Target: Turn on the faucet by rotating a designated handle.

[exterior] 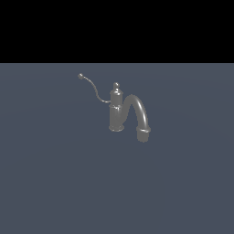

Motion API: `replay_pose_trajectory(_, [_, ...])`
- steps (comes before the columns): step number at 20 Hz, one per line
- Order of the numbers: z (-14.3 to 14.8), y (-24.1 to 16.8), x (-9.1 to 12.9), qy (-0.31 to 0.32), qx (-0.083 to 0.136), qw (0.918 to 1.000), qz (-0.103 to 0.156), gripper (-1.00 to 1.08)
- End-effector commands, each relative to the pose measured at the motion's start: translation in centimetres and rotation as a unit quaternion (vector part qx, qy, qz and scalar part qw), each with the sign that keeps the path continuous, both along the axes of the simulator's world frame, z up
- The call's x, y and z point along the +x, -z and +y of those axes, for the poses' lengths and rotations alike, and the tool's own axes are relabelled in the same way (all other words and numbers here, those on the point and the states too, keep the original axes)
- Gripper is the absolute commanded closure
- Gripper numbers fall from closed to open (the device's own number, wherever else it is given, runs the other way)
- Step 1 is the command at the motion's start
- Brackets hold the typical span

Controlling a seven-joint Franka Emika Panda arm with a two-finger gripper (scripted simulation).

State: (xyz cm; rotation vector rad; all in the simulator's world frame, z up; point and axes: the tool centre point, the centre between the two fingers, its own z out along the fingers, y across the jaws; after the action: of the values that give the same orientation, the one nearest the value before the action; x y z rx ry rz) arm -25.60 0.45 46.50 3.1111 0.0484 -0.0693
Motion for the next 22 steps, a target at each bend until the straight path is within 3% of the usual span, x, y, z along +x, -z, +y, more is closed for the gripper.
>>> replay_pose_trajectory(1, [0.0, 0.0, 0.0, 0.000, 0.000, 1.0000, 0.000, 1.08])
replay_pose_trajectory(10, [0.7, 0.8, 0.7, -0.011, -0.022, 0.9997, 0.004, 1.08])
replay_pose_trajectory(22, [1.1, 0.8, 2.4, 0.019, -0.019, 0.9996, 0.001, 1.08])
